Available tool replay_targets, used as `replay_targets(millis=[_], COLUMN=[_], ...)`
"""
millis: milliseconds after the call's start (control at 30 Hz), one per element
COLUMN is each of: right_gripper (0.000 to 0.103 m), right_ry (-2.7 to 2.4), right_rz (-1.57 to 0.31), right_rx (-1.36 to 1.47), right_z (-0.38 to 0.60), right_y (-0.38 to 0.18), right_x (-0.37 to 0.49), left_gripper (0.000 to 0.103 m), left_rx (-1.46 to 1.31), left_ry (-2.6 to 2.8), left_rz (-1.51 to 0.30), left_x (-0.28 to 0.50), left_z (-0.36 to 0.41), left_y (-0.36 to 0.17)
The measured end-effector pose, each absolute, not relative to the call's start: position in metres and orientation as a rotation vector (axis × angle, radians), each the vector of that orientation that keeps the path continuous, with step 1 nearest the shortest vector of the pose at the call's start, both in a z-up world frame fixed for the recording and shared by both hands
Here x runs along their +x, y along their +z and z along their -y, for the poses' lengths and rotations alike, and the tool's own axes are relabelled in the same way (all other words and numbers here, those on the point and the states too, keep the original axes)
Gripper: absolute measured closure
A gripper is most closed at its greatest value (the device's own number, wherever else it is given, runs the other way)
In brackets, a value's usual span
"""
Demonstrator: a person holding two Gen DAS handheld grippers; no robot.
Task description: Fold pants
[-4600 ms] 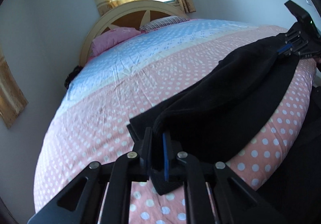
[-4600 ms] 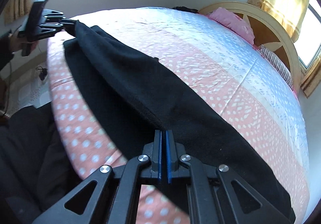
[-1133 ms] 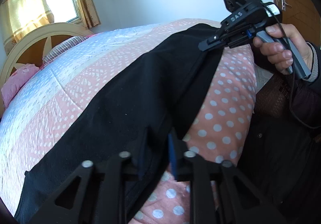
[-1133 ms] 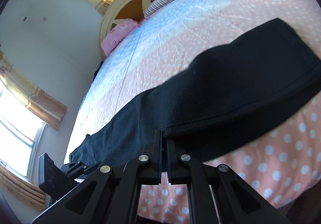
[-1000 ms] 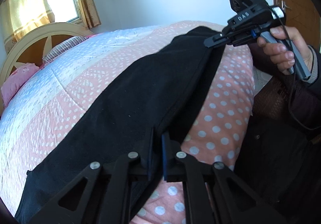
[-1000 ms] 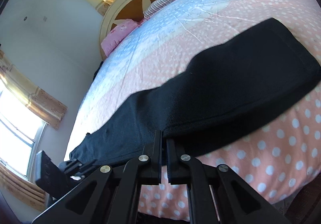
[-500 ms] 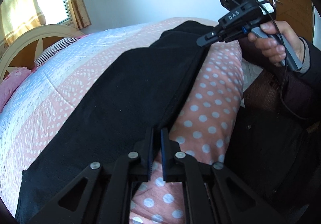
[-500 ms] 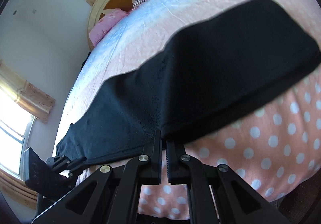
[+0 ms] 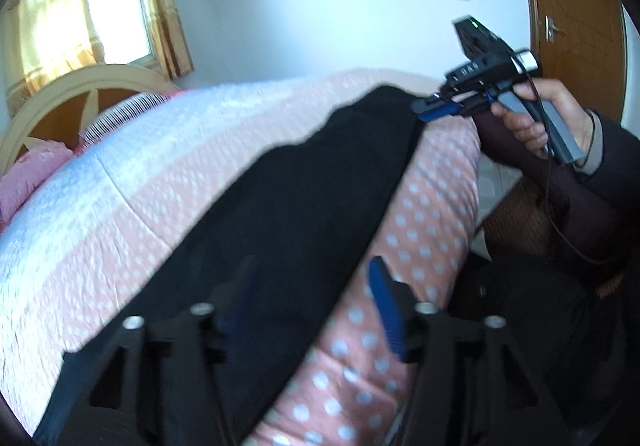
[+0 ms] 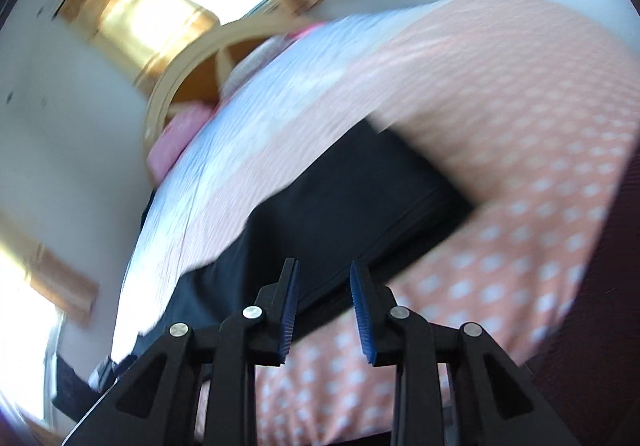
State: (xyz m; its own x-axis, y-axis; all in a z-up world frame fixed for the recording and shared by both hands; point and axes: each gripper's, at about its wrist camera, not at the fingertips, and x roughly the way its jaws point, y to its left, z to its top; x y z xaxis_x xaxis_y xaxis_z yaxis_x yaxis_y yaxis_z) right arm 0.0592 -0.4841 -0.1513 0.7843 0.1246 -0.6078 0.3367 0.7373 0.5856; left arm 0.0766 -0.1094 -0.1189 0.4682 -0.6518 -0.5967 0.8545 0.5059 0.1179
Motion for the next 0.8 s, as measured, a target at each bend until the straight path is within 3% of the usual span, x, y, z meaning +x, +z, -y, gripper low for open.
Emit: replay_targets(millis=[400,500,800], right_gripper=[0.075,0.075,0.075], right_ry=[-0.244,-0.283,-0.251], right_rz=[-0.65,-0.667,-0.672], right_rx=[0.789,0.762,0.817], right_z=[0.532,0.528,0.536], right_y=[-0.158,-0.16,-0.168], right_x=[0.069,0.069,0.064], left_gripper=[0.04,0.035,0.033], left_rx=[0.31,0.287,0.28], left_ry=[-0.867,-0.875,-0.866], left_rz=[-0.723,-0.739,-0.729], left_x=[0.137,0.14,0.139], left_z=[0.123,0.12,0.114], left_y=[-0.158,-0.159,-0.162])
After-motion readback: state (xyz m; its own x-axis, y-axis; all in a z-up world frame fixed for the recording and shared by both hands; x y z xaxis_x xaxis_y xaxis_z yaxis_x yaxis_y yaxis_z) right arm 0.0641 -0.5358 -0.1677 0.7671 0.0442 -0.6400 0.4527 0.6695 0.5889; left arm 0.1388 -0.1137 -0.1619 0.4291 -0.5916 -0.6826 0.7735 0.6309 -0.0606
